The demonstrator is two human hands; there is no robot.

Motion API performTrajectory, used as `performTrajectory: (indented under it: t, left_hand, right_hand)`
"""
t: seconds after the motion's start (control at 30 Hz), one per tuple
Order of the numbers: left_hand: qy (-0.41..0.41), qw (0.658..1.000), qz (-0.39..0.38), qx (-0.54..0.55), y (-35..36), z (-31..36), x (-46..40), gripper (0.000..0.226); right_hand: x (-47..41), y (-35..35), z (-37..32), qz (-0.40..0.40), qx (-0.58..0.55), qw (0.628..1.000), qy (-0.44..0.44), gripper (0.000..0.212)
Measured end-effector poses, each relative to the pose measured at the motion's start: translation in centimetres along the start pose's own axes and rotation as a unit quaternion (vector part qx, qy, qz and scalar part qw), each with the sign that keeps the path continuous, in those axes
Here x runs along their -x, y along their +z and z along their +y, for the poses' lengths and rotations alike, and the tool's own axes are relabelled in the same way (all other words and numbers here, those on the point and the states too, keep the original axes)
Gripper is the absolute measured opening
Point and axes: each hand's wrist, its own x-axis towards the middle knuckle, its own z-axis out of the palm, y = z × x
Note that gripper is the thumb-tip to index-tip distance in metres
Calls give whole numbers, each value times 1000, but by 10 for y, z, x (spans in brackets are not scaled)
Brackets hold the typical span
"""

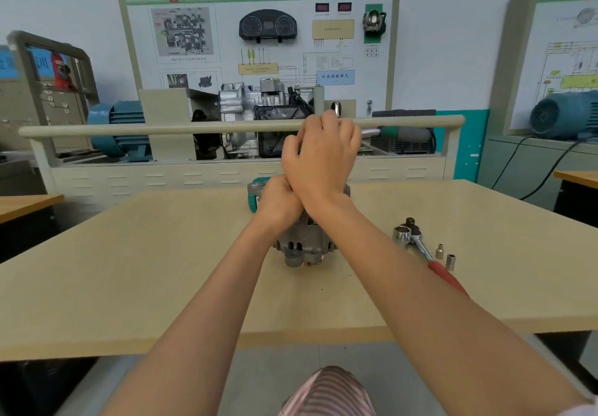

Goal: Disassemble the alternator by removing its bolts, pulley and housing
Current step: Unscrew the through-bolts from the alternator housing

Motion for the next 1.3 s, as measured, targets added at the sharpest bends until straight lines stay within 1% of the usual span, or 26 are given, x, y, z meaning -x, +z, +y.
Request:
performTrajectory:
  t: [0.07,0.17,0.2,0.23,0.3,0.37,0.43,0.47,0.5,0.53,0.57,0.63,0.67,0.7,0.73,0.8,0.87,0.9,0.93,1.0,1.07,1.1,1.13,1.2,1.27,1.3]
  left_hand:
    - [5,1000,4,4,1,-1,0,36]
    - [27,1000,-5,16,1,1,2,39]
    - [35,999,-13,19,1,1,3,38]
    - [43,999,-23,22,2,1,3,35]
    - [50,997,-44,36,2,0,2,24]
    - [53,995,-56,58,2,-1,2,17]
    - [54,993,-66,80,0,-1,1,16]
    - [55,993,-69,85,-1,-1,1,16]
    - [53,993,-69,83,-1,0,2,17]
    - [50,994,-66,78,-2,0,3,19]
    - [47,994,-61,71,-2,0,3,25]
    - [33,997,-38,54,-2,-2,1,39]
    - [23,999,-25,38,-2,-3,1,41]
    - [15,1000,-15,23,-2,-2,0,40]
    - [8,1000,-7,13,-1,-3,-1,39]
    - [8,1000,-3,13,0,-3,-2,39]
    - [24,999,-15,23,0,-1,1,38]
    - [33,999,-27,31,1,0,2,35]
    - [40,997,-40,44,1,0,2,29]
    - [52,994,-60,70,1,-1,1,21]
    - [58,993,-66,80,0,-1,0,20]
    - [58,993,-67,80,0,-2,0,22]
    - [58,992,-70,82,0,-3,-1,24]
    - [60,991,-73,95,0,-2,0,30]
    - [60,990,-76,99,0,-1,1,30]
    - [57,991,-77,96,-1,-1,1,30]
  right_hand:
    - [-1,-1,-2,-1,-12,1000,-1,25]
    - [-10,-5,-7,-15,-211,976,43,29]
    - [-14,-7,-8,-30,-304,948,86,34]
    - [-19,-9,-8,-48,-398,905,142,39]
    - [-29,-10,-7,-75,-551,795,243,47]
    - [-37,-9,-4,-101,-632,708,299,50]
    - [-41,-8,-5,-112,-670,662,318,50]
    - [-40,-9,-5,-112,-674,656,321,51]
    - [-38,-9,-6,-107,-661,673,314,52]
    - [-35,-10,-5,-98,-633,710,293,53]
    - [-30,-9,-5,-84,-573,777,249,51]
    - [-15,-6,-2,-49,-348,931,96,36]
    - [-7,-4,-2,-24,-208,978,27,28]
    - [-2,-2,-2,-7,-88,996,-9,25]
    - [-1,-2,-3,2,-24,1000,-17,26]
    - [-4,-3,-5,-1,-39,999,0,27]
    - [-13,-5,-8,-22,-190,981,41,33]
    - [-19,-6,-8,-41,-291,952,83,40]
    - [-26,-7,-7,-59,-393,907,141,45]
    - [-36,-7,-4,-88,-563,782,252,51]
    - [-41,-6,1,-125,-664,670,308,58]
    - [-42,-7,3,-138,-690,634,320,62]
    - [-43,-7,4,-141,-702,617,327,65]
    - [-43,-8,4,-131,-697,622,333,62]
    - [-38,-9,2,-105,-645,686,320,54]
    - [-34,-9,0,-89,-597,743,288,51]
